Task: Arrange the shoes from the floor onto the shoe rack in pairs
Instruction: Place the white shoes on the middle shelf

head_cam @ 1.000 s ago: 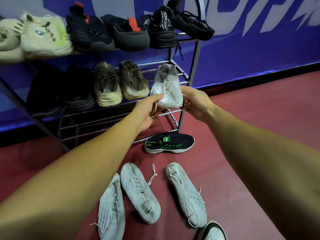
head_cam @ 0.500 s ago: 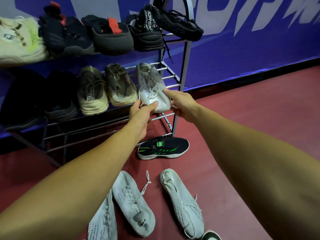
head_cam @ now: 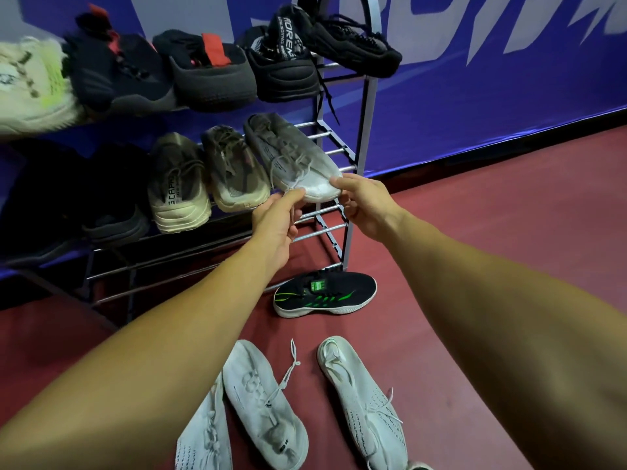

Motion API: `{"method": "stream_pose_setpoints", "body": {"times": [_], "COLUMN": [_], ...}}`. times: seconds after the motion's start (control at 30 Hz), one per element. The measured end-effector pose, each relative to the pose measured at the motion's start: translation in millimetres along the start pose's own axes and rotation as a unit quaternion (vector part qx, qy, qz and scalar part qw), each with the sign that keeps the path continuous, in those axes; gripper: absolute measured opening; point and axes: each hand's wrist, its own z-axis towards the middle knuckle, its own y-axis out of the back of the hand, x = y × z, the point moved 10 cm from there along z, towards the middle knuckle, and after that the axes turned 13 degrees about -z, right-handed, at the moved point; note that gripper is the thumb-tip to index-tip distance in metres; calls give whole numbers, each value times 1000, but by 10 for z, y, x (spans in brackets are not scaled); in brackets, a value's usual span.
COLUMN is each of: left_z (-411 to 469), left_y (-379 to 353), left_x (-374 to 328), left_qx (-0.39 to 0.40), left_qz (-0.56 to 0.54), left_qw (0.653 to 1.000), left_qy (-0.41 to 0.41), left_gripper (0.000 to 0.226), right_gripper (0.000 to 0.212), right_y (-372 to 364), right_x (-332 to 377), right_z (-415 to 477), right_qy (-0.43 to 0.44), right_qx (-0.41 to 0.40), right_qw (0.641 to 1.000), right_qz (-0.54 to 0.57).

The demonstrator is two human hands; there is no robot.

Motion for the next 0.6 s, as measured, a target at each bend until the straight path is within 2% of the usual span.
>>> {"method": "stream_pose_setpoints", "body": {"times": [0.13, 0.27, 0.33, 0.47, 0.57, 0.6], "left_z": [32, 2, -17, -46, -70, -82], "left_y": [45, 10, 19, 94, 212, 263], "left_x": [12, 18, -9, -47, -83, -92], "left_qx": [-8, -2, -1, 7, 12, 14], "left_qz": [-1, 7, 15, 39, 55, 62], "left_qw": [999, 999, 999, 998, 998, 997], "left_qy": [31, 49, 47, 41, 35, 34], "left_gripper": [13, 13, 12, 10, 8, 8], "right_gripper": [16, 12, 19, 26, 41, 40], "right_y": [1, -9, -15, -57, -162, -224], "right_x": [-8, 2, -6, 17, 58, 49], "right_z": [12, 10, 12, -44, -184, -239], "right_qy": [-4, -18, -26, -13, 19, 20], "right_qx": [-32, -73, -84, -64, -40, -23], "right_qw": [999, 997, 996, 998, 992, 989], "right_qz": [-36, -22, -28, -25, -120, -143]}}
